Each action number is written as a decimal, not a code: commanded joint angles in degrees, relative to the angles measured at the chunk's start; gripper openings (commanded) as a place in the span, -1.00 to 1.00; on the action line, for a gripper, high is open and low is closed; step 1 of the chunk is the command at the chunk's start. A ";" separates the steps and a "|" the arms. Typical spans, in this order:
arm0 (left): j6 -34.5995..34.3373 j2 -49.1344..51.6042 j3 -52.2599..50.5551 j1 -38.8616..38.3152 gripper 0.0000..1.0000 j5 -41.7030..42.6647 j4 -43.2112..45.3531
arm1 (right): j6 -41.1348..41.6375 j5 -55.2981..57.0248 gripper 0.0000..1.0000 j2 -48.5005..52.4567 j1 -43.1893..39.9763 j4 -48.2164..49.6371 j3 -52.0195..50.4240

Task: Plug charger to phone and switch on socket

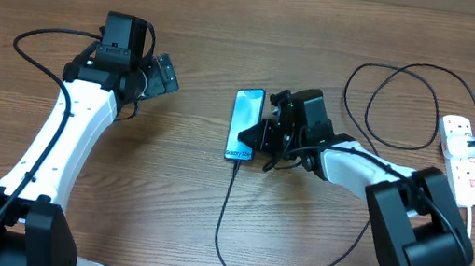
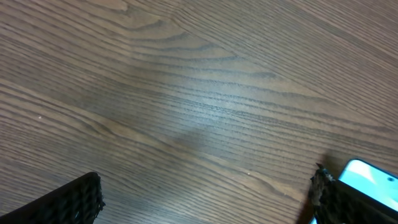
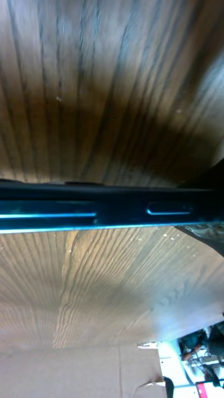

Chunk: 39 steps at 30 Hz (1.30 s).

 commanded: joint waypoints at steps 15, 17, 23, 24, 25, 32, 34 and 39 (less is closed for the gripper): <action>1.07 -0.46 0.31 0.07 1.00 -1.55 -0.02 | -3.13 0.37 -0.74 3.58 0.31 3.61 1.03; 1.07 -0.46 0.31 0.07 0.99 -1.53 -0.02 | -3.10 0.68 -0.74 3.58 0.31 3.63 1.03; 1.07 -0.46 0.31 0.07 0.99 -1.55 -0.02 | -3.08 0.79 -0.53 3.58 0.31 3.61 1.03; 1.07 -0.46 0.31 0.07 0.99 -1.55 -0.02 | -3.08 0.79 -0.47 3.58 0.31 3.61 1.03; 1.07 -0.46 0.31 0.07 0.99 -1.55 -0.02 | -3.08 0.79 -0.43 3.58 0.31 3.61 1.03; 1.07 -0.46 0.31 0.07 0.99 -1.55 -0.02 | -3.08 1.22 0.00 3.58 0.28 3.61 1.03; 1.07 -0.46 0.31 0.07 0.99 -1.53 -0.02 | -3.08 1.62 0.11 3.58 0.28 3.61 1.03; 1.07 -0.46 0.31 0.07 0.99 -1.55 -0.02 | -3.08 2.08 0.15 3.58 0.28 3.58 1.03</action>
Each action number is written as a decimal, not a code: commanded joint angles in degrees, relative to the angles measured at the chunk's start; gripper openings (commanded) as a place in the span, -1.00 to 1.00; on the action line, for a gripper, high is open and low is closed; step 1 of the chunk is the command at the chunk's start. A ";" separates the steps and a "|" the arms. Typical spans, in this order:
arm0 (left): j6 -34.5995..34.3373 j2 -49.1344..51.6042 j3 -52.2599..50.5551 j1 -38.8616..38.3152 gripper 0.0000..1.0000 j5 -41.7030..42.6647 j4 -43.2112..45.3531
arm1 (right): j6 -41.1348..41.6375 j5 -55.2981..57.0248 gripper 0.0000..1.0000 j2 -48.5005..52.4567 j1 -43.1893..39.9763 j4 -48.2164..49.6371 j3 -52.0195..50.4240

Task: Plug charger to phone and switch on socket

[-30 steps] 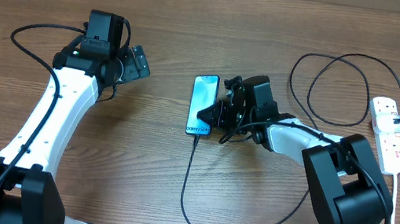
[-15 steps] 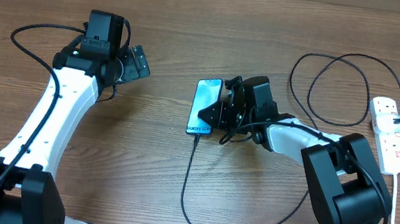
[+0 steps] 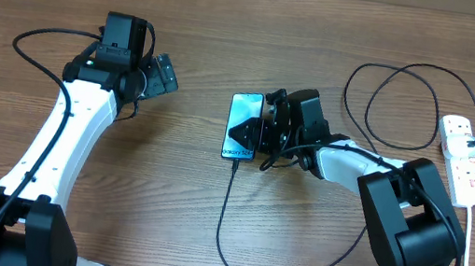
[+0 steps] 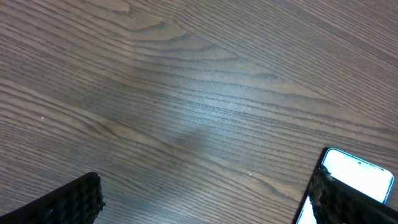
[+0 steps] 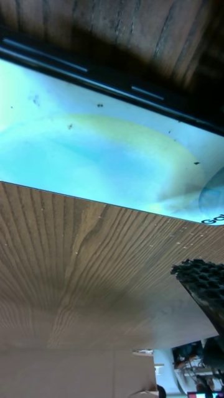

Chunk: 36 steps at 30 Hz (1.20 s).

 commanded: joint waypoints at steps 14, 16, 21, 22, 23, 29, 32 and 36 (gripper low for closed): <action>1.07 -0.46 0.31 0.07 0.99 -1.18 -0.02 | -0.26 4.90 0.75 0.72 0.15 -1.20 0.59; 1.07 -0.46 0.31 0.07 0.99 -1.18 -0.02 | -0.24 5.64 0.82 0.72 0.15 -1.44 0.59; 1.07 -0.46 0.31 0.07 0.99 -1.18 -0.02 | 0.39 8.50 0.92 0.72 0.13 -2.38 0.59; 1.07 -0.46 0.31 0.07 0.99 -1.18 -0.02 | 0.39 8.96 0.93 0.72 0.13 -2.54 0.59; 1.07 -0.46 0.31 0.07 1.00 -1.18 -0.02 | 0.39 9.16 0.93 0.72 0.13 -2.60 0.59; 1.07 -0.46 0.31 0.07 0.99 -1.18 -0.02 | 0.50 10.12 1.00 0.72 0.04 -2.71 0.59; 1.07 -0.46 0.31 0.07 0.99 -1.18 -0.02 | 1.95 12.22 1.00 0.72 0.02 -2.95 0.59; 1.07 -0.46 0.31 0.07 0.99 -1.18 -0.02 | 2.89 13.70 1.00 0.72 0.02 -2.95 0.59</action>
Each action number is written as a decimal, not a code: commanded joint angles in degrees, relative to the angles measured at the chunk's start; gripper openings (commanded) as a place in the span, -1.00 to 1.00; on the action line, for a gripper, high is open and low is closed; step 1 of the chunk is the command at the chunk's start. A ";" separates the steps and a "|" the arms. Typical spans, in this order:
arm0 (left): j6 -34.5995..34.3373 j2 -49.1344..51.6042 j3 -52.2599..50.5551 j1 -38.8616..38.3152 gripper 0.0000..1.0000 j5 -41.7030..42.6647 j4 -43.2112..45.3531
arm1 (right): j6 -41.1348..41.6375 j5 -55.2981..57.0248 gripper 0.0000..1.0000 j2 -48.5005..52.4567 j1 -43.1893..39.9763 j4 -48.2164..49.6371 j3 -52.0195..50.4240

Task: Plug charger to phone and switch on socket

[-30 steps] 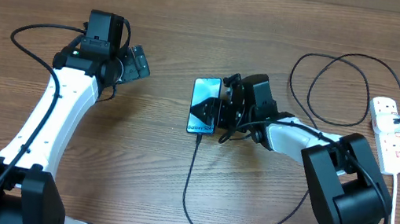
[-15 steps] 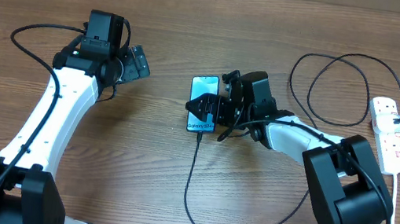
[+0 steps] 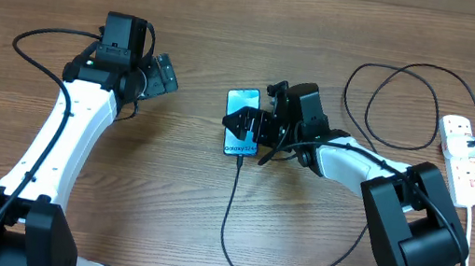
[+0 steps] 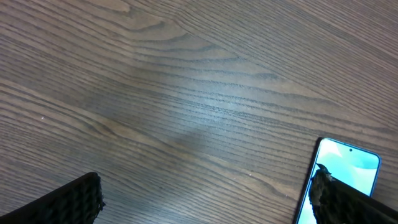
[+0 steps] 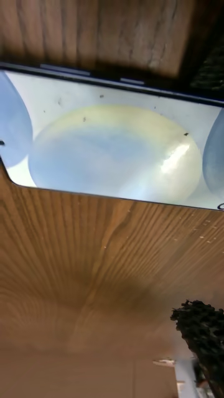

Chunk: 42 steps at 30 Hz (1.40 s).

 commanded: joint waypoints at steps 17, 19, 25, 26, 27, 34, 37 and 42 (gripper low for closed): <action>1.07 -0.46 0.31 0.07 0.99 -1.16 -0.02 | 2.75 10.80 1.00 2.10 -0.63 -1.40 -1.22; 1.07 -0.46 0.31 0.07 0.99 -1.18 -0.02 | 2.75 10.78 1.00 2.10 -0.63 -1.38 -1.22; 1.07 -0.46 0.31 0.07 0.99 -1.18 -0.02 | 2.62 11.28 1.00 -0.46 -0.63 -3.19 -1.22; 1.07 -0.46 0.31 0.07 0.99 -1.18 -0.02 | 2.45 11.47 1.00 -1.44 -0.66 -3.98 -1.20; 1.07 -0.46 0.31 0.07 0.99 -1.18 -0.02 | 2.40 11.76 1.00 -3.04 -0.66 -5.16 -1.20; 1.07 -0.46 0.31 0.07 0.99 -1.18 -0.02 | 0.72 12.22 1.00 -13.77 -0.66 -12.52 0.35; 1.07 -0.46 0.31 0.07 0.99 -1.18 -0.02 | 0.46 13.75 1.00 -17.31 -1.01 -21.40 3.61; 1.07 -0.46 0.31 0.07 0.99 -1.18 -0.02 | -5.44 16.57 1.00 -18.86 -3.13 -43.47 14.67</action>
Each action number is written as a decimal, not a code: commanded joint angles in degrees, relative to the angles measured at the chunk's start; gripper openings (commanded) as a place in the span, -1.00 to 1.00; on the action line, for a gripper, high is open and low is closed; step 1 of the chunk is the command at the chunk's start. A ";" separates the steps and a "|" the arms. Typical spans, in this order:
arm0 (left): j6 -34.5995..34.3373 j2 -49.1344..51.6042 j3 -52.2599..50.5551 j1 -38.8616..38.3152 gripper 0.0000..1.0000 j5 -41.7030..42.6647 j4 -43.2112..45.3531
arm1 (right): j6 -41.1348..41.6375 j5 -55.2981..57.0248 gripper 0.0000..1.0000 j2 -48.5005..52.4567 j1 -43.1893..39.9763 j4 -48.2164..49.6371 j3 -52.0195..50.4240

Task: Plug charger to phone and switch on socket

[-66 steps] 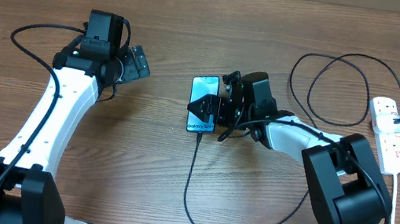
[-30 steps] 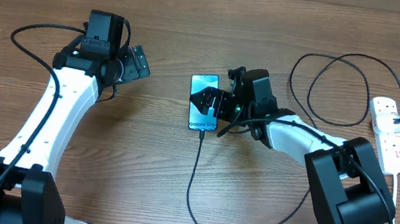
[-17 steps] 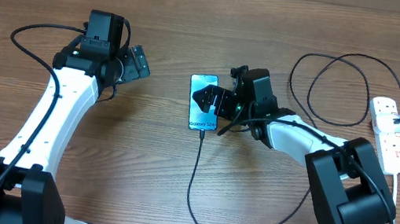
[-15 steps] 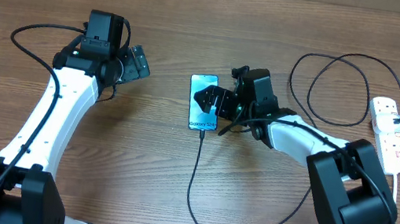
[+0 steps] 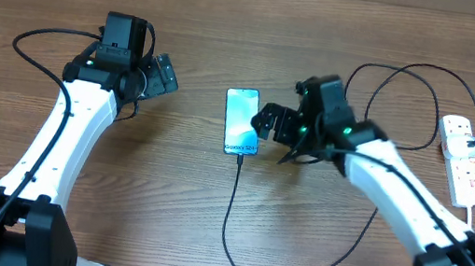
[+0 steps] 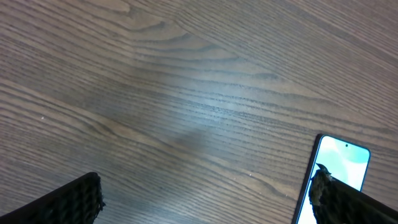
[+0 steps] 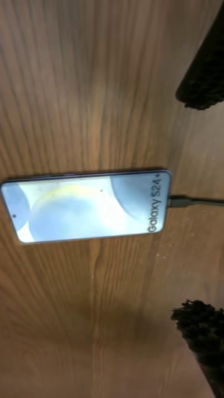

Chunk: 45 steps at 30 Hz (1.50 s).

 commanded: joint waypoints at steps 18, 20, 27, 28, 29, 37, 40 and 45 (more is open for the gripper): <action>1.07 -0.46 0.31 0.07 0.99 -1.16 -0.02 | -3.54 18.51 1.00 -1.57 -23.06 -32.54 18.51; 1.07 -0.46 0.31 0.07 0.99 -1.16 -0.02 | -3.54 18.49 1.00 -1.57 -26.56 -32.54 18.51; 1.07 -0.46 0.31 0.07 0.99 -1.16 -0.02 | -3.65 18.95 1.00 -1.29 -38.49 -32.02 18.25; 1.07 -0.46 0.31 0.07 0.99 -1.16 -0.02 | -3.63 19.17 1.00 -1.29 -40.15 -31.76 18.18; 1.07 -0.46 0.31 0.07 0.99 -1.16 -0.02 | -3.63 19.30 1.00 -1.22 -41.55 -31.43 18.18; 1.07 -0.46 0.31 0.07 0.99 -1.16 -0.02 | -3.61 19.34 1.00 -0.42 -50.84 -25.27 18.18; 1.07 -0.46 0.31 0.07 0.99 -1.16 -0.02 | -3.58 19.34 1.00 0.31 -53.46 -23.76 18.18; 1.07 -0.46 0.31 0.07 0.99 -1.16 -0.02 | -3.61 19.34 1.00 2.14 -56.68 -21.57 18.18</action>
